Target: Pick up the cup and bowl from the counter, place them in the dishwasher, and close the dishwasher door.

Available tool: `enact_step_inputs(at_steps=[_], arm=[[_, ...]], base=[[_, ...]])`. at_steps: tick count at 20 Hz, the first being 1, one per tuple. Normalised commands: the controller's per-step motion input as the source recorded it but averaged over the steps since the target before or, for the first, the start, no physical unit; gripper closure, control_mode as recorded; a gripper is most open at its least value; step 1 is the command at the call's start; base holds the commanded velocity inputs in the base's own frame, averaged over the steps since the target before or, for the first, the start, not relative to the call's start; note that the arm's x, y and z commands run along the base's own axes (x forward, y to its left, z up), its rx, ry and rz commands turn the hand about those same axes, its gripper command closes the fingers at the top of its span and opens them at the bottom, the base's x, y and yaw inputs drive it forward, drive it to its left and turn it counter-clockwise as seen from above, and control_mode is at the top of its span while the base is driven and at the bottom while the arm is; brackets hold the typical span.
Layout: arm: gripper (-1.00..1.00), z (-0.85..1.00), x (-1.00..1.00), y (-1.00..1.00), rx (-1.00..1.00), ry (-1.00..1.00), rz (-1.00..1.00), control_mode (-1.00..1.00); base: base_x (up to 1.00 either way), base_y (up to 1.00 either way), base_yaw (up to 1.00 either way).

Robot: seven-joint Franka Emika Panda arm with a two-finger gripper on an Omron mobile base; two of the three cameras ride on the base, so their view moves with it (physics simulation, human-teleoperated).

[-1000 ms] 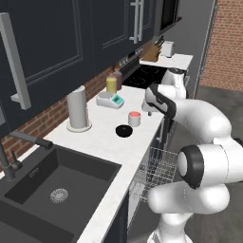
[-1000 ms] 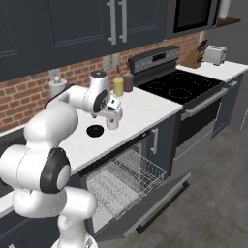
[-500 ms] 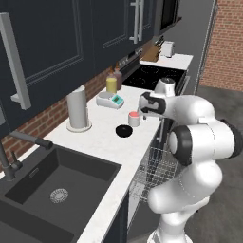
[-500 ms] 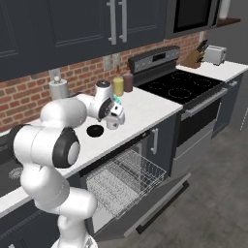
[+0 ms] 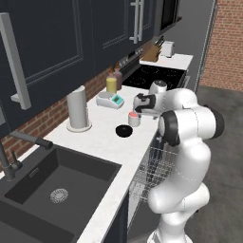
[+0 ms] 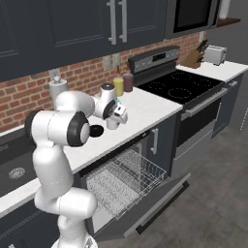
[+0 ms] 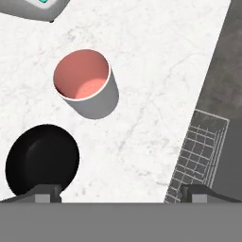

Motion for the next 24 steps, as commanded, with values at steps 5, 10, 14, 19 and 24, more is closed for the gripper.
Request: enact_step_inputs(at_steps=[5,10,14,19,24], arm=[[-1.00,-0.03,0.59,0.00,0.04,0.00,-0.04,-1.00],[-1.00,-0.12,0.47,0.00,0.03,0.00,-0.03,-1.00],[-1.00,-0.19,0.34,0.00,0.02,0.00,-0.02,-1.00],[-1.00,-0.23,0.21,0.00,0.01,0.00,-0.01,-1.00],[-1.00,-0.27,0.15,0.00,0.01,0.00,0.00,-1.00]], base=[[0.00,0.00,0.00],[0.00,0.00,0.00],[0.00,0.00,0.00],[0.00,0.00,0.00],[0.00,0.00,0.00]])
